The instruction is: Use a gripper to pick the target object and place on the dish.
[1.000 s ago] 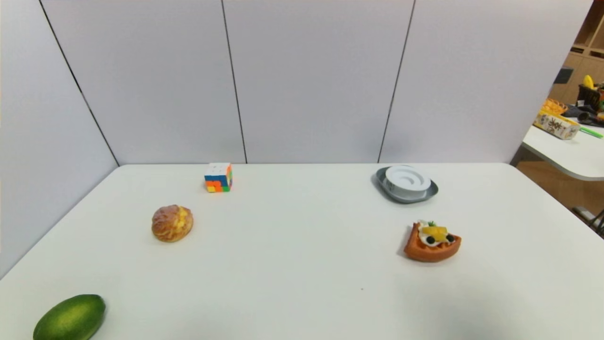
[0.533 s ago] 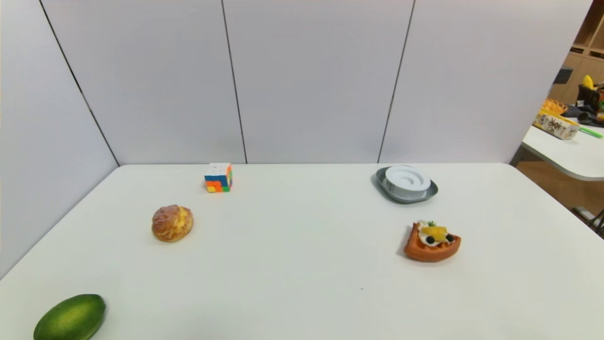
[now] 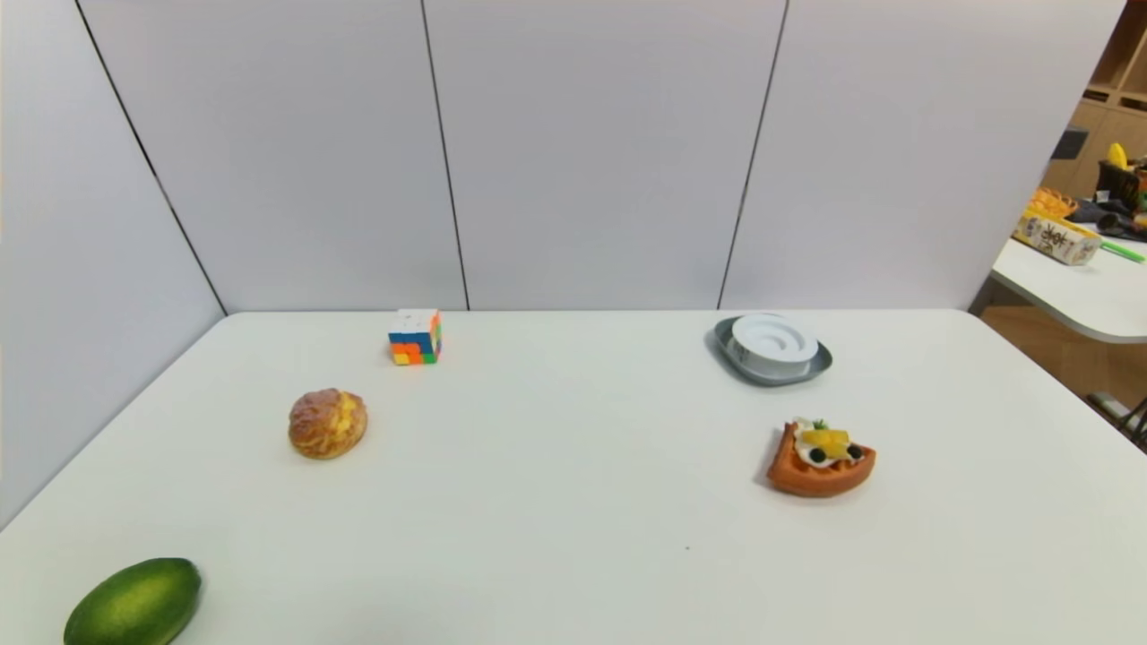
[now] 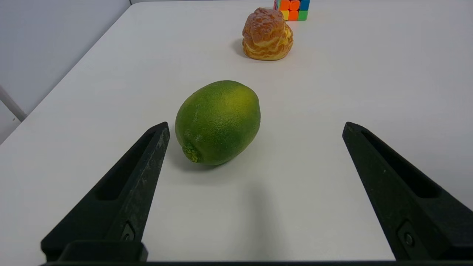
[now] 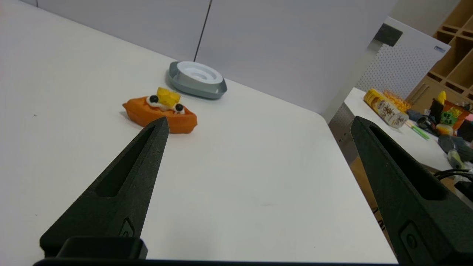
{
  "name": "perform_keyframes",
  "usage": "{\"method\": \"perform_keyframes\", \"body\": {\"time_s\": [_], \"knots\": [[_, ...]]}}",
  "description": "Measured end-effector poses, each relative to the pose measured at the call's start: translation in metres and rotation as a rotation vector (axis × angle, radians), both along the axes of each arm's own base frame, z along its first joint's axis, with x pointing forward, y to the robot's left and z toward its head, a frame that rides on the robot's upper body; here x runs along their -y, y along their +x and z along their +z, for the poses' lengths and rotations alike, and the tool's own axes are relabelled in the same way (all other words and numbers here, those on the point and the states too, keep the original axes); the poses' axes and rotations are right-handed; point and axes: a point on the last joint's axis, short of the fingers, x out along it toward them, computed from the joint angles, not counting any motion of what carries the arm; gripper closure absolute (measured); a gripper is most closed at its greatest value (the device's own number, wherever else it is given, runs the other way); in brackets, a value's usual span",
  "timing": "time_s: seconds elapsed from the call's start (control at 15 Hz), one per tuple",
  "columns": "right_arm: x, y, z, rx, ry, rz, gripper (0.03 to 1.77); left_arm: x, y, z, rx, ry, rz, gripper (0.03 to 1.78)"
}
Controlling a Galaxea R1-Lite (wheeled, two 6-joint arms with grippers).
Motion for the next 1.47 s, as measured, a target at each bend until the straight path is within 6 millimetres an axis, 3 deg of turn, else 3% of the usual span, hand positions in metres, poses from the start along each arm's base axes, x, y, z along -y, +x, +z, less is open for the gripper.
{"method": "perform_keyframes", "body": {"time_s": [0.47,1.47], "knots": [[0.001,0.013,-0.045,-0.105,0.033,-0.036,0.1,0.0,0.0,0.0,0.0,0.0,-0.001,0.12],[0.001,0.014,-0.047,-0.113,0.113,-0.02,0.09,0.0,0.0,0.0,0.0,0.0,-0.001,0.12]]}}
